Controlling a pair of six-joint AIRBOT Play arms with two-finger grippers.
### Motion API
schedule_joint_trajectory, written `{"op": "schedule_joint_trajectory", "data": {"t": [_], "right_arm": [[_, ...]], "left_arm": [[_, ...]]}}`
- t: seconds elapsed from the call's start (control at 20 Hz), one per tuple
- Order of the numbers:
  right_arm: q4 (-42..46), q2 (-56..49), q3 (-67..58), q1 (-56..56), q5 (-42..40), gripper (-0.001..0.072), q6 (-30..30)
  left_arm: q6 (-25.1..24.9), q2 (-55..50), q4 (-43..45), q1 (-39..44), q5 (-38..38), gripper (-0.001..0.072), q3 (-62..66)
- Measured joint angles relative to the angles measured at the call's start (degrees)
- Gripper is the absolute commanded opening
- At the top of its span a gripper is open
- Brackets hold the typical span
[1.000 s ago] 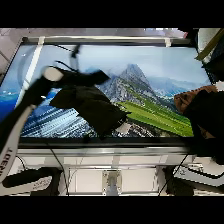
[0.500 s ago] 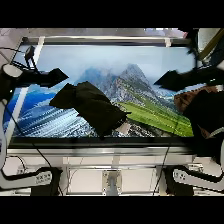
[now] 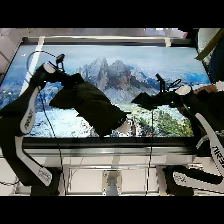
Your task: Fold the clothes and pants, and hang the long-sleeved shirts on hangers.
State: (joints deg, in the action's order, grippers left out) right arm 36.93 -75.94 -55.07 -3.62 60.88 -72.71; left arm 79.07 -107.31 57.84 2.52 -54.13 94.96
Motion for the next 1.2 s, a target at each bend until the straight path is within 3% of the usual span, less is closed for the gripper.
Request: {"op": "schedule_joint_trajectory", "data": {"t": [0.5, 0.55, 0.6, 0.65, 0.7, 0.75, 0.95, 1.2], "right_arm": [[-1.42, -9.77, 1.46, -7.85, -3.15, 0.0596, -1.46], [-2.01, -10.45, 1.46, -8.44, -5.18, 0.0593, -1.46], [-2.58, -10.86, 1.46, -8.87, -7.10, 0.0548, -1.46], [-3.41, -11.21, 1.44, -9.18, -9.40, 0.0412, -1.46], [-4.26, -11.43, 1.40, -9.40, -11.74, 0.0193, -1.46], [-5.20, -11.61, 1.40, -9.57, -13.88, 0.0047, -1.44], [-7.19, -11.56, 0.57, -9.92, -16.98, 0.0036, 0.61], [-6.86, -6.10, -7.04, -9.92, -12.72, 0.0036, 4.66]], "left_arm": [[0.46, -4.61, 3.32, 0.48, -2.40, 0.0564, 3.02], [0.44, -4.70, 3.19, 0.48, -2.45, 0.0533, 3.08], [0.44, -4.76, 3.13, 0.55, -2.45, 0.0421, 3.08], [0.46, -4.83, 2.97, 0.66, -2.38, 0.0186, 3.10], [0.44, -4.90, 2.89, 0.79, -2.34, 0.0017, 3.13], [0.39, -4.94, 2.78, 0.85, -2.27, 0.0011, 3.13], [0.20, -4.31, 2.67, 0.90, -2.14, 0.0010, 3.17], [0.02, 4.50, 2.93, -1.18, -2.51, 0.0010, 3.26]]}}
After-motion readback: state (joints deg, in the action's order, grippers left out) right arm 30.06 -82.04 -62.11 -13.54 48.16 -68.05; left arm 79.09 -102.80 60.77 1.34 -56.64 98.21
